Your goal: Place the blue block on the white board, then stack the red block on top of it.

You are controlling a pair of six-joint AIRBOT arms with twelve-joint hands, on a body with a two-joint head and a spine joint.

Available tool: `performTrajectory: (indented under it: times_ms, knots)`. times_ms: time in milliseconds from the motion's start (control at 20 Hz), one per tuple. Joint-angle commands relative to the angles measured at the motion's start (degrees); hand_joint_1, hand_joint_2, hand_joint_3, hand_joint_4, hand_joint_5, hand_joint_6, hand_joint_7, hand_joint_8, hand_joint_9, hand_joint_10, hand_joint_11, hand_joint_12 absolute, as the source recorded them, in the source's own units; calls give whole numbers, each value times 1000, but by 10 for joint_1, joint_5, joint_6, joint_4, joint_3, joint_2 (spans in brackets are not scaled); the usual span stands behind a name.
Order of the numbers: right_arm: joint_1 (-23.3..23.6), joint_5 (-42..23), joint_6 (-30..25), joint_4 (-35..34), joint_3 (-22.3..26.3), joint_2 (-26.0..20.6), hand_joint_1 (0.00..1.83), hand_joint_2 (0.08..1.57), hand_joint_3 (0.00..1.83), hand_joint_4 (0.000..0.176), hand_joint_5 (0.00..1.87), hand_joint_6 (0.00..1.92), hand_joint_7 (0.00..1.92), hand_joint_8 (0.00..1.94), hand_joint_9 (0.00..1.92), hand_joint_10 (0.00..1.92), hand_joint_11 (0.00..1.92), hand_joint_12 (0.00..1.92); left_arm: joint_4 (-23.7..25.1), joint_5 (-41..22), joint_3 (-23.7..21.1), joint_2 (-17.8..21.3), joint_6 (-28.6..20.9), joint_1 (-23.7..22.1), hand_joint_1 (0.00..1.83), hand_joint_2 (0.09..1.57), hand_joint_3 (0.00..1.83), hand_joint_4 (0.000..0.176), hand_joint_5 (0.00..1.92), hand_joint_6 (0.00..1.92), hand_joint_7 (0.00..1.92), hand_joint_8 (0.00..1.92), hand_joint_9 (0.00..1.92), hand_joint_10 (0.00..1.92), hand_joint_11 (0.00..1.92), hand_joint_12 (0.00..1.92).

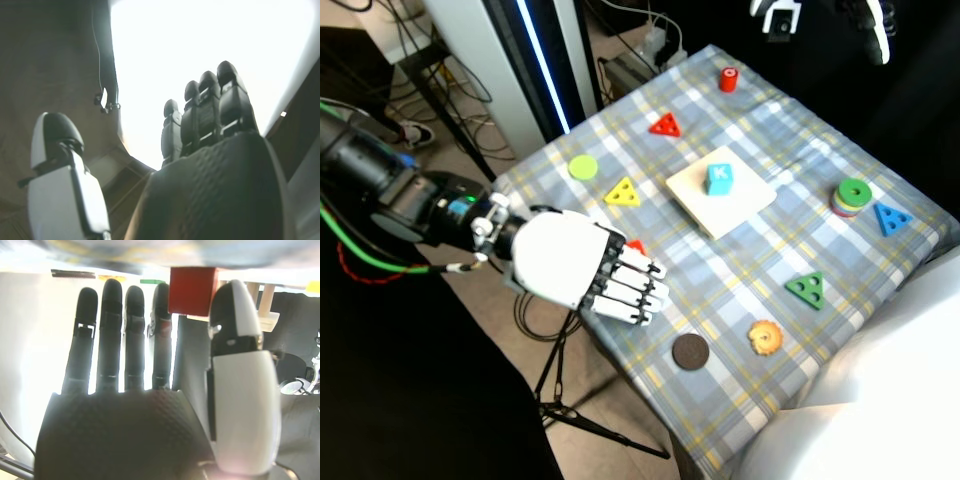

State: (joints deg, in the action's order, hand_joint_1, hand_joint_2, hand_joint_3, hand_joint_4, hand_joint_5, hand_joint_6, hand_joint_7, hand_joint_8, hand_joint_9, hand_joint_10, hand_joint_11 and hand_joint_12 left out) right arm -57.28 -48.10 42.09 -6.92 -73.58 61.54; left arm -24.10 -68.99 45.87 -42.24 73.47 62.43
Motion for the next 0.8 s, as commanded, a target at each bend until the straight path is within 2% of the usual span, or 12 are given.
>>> performTrajectory:
  times_ms: [0,50,100,150,300,350,450,550,600,650,700,750]
  knots:
    - [9,-67,-2,-5,-1,0,972,1024,3,0,900,28,731,12,697,14,258,912,7,-71,1,1,-5,-2,820,870,2,159,203,0,186,1,137,1,0,267]
    - [9,-67,-2,-4,-1,0,1041,1078,4,69,997,726,766,8,734,7,274,956,7,-71,1,1,-5,-2,811,872,2,156,206,1,190,1,145,3,0,303]
    - [11,-67,-2,-2,-1,0,1071,1102,1,31,993,913,793,8,742,4,243,1003,6,-70,1,1,-5,-2,811,874,2,150,210,2,190,1,147,3,0,311]
    - [14,-69,-5,7,1,0,1102,1100,0,0,1011,919,826,11,752,5,221,1035,5,-70,1,1,-5,-1,816,874,1,156,210,1,191,1,150,3,0,324]
    - [42,-83,-9,44,11,-12,1110,1102,0,0,1010,927,857,11,757,5,210,1050,2,-71,1,2,-5,4,824,875,1,161,213,2,194,2,153,3,0,328]
    - [50,-89,-18,58,10,-14,1119,1101,0,0,1013,921,857,3,777,8,184,1201,2,-71,1,2,-5,5,820,877,1,148,222,3,199,2,155,2,0,342]
    - [77,-97,-52,96,-2,-15,1097,1105,0,0,1003,940,839,0,747,2,153,1212,2,-70,1,3,-5,5,825,875,0,141,226,2,206,2,163,3,0,372]
    - [109,-96,-86,141,-17,-13,1082,1102,0,25,1009,931,833,0,732,1,131,1231,2,-68,2,4,-5,5,824,873,0,140,226,1,205,1,160,1,0,361]
    - [138,-92,-110,176,-27,-8,1082,1102,0,25,1009,931,833,0,732,1,131,1231,3,-66,3,4,-5,5,824,873,0,140,226,1,205,1,160,1,0,361]
    - [163,-89,-125,205,-36,-1,1127,1099,0,0,1016,916,859,5,729,2,118,1197,3,-65,3,5,-5,5,820,865,0,154,222,0,207,1,165,2,0,382]
    - [184,-89,-140,232,-42,7,1138,1100,0,0,1013,918,861,3,741,4,208,1111,4,-64,4,5,-5,5,808,868,0,153,218,0,210,1,171,3,0,412]
    - [198,-89,-160,252,-50,15,1133,1093,0,0,1029,895,862,2,729,2,178,1074,5,-63,4,5,-5,5,819,866,0,153,221,1,210,1,170,1,0,403]
